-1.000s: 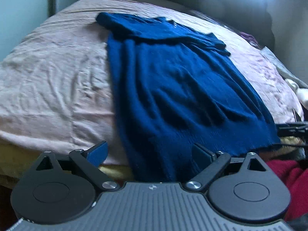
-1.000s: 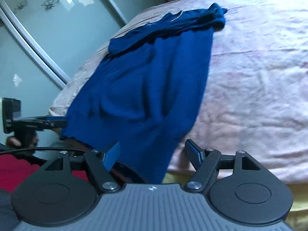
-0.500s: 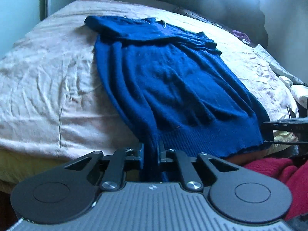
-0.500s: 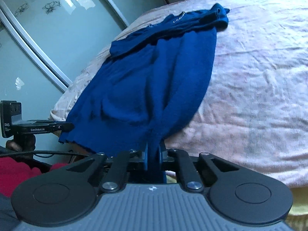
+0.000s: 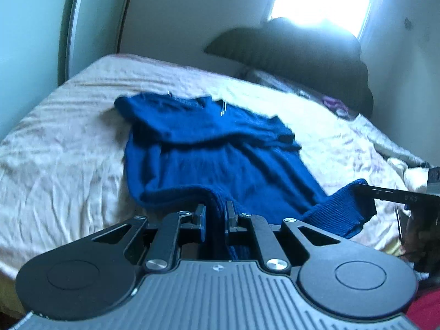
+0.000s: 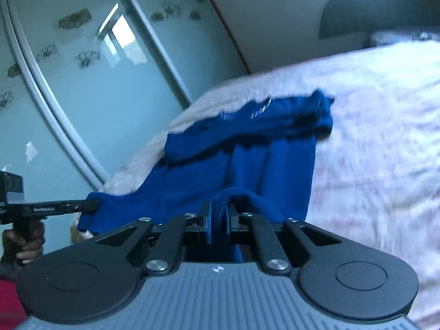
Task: Fold small clothes
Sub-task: 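Lift the hem with both grippers and carry it toward the collar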
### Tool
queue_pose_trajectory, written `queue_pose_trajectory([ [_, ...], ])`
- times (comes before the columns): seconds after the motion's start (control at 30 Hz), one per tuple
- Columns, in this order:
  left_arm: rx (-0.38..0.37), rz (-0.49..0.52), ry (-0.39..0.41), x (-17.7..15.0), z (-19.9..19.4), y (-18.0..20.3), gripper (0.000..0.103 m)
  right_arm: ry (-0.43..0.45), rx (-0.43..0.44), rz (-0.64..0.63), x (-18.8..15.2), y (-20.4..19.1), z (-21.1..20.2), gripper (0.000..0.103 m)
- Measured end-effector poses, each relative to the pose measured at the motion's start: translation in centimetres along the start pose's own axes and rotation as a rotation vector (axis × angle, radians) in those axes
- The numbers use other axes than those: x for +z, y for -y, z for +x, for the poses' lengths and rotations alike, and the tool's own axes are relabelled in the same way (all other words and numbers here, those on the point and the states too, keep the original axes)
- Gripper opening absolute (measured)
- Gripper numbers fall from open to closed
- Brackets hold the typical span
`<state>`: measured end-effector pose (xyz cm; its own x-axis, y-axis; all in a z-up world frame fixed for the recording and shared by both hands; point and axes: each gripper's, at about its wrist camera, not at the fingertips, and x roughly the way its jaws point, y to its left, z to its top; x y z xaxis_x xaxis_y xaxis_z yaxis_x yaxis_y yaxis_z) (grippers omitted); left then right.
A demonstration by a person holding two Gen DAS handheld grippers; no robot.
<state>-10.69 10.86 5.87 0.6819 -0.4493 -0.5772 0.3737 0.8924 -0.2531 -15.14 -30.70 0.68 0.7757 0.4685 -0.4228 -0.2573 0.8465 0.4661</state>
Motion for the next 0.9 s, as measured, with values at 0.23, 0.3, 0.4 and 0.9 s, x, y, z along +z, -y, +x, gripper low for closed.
queue_pose_trajectory([
  [0.23, 0.029, -0.050, 0.067, 2.6, 1.1, -0.1, 0.012, 0.107, -0.042, -0.010, 2.1, 0.0, 1.5, 0.009],
  [0.3, 0.037, -0.063, 0.082, 3.1, 1.3, -0.2, 0.012, 0.128, -0.047, -0.009, 2.5, 0.1, 1.9, 0.009],
  [0.4, 0.036, -0.083, 0.103, 3.7, 1.5, -0.4, 0.012, 0.150, -0.043, 0.000, 3.0, 0.3, 2.3, 0.009],
  [0.9, 0.062, -0.157, 0.148, 6.7, 4.3, -1.4, 0.012, 0.209, -0.073, 0.000, 6.1, 1.4, 5.7, 0.010],
])
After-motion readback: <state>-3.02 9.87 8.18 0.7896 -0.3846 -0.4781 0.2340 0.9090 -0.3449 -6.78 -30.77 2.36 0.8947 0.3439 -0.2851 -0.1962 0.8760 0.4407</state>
